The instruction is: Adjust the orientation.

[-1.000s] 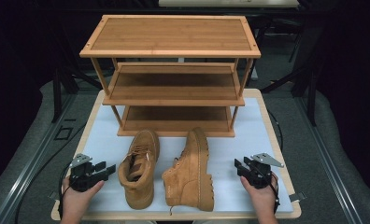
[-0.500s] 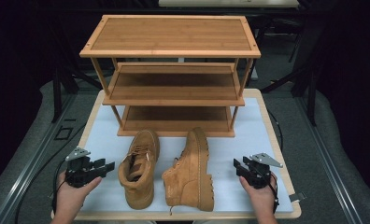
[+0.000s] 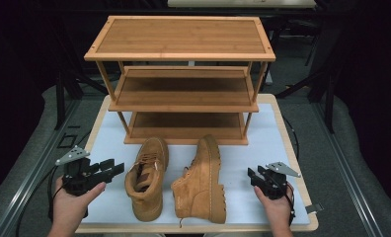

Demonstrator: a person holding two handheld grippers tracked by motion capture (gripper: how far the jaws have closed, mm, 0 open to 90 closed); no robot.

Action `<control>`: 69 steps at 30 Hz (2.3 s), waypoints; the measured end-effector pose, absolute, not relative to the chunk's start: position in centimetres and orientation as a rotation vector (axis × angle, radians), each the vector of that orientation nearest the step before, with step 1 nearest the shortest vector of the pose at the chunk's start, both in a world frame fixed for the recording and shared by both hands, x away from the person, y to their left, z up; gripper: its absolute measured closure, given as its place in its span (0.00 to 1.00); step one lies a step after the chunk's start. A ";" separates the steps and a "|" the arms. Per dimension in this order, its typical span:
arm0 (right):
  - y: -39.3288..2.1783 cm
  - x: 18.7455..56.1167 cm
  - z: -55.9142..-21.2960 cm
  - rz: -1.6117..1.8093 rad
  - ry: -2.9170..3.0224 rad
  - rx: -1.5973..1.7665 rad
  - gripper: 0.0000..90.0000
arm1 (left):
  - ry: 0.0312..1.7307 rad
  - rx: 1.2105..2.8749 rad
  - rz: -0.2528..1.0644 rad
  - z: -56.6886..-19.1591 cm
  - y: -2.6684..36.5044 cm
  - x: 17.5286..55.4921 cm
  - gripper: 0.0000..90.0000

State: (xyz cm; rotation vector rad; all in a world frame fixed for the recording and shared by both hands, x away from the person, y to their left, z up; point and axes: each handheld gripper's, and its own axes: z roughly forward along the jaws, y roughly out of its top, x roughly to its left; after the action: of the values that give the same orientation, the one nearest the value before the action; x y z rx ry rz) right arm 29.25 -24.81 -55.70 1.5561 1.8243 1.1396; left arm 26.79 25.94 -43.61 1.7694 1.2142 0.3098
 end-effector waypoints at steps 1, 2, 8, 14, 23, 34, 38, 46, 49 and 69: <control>-24.8 29.3 -55.7 1.137 1.823 1.558 0.62 | 1.208 1.771 0.295 -43.5 25.7 26.6 0.58; -24.8 29.3 -55.7 1.137 1.823 1.559 0.62 | 1.204 1.772 0.285 -43.5 25.4 26.5 0.58; -24.8 29.2 -55.7 1.131 1.826 1.568 0.62 | 1.201 1.798 0.273 -44.6 23.9 26.4 0.58; -25.0 29.3 -55.9 1.162 1.799 1.580 0.62 | 1.232 1.801 0.265 -45.6 23.1 26.7 0.72; -25.5 29.3 -56.0 1.166 1.801 1.623 0.62 | 1.252 1.856 0.281 -44.8 23.4 27.3 0.89; -25.6 29.4 -56.2 1.177 1.800 1.633 0.62 | 1.237 1.978 0.298 -43.5 25.8 30.3 0.91; -25.6 29.5 -56.4 1.190 1.794 1.632 0.62 | 1.224 2.056 0.342 -42.8 26.3 31.1 0.91; -25.7 29.4 -56.3 1.187 1.801 1.642 0.62 | 1.252 2.083 0.281 -43.0 27.1 31.8 0.89; -25.7 29.5 -56.3 1.180 1.807 1.642 0.62 | 1.277 2.124 0.284 -42.7 26.7 32.0 0.84; -25.7 29.5 -56.4 1.188 1.809 1.646 0.62 | 1.491 2.518 0.198 -40.2 23.4 33.8 0.73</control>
State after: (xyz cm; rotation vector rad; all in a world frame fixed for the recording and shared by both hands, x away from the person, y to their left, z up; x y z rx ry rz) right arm 29.52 -25.66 -56.45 1.6465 1.8088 1.1879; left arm 33.83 23.42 -40.19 2.5176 1.4908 0.1980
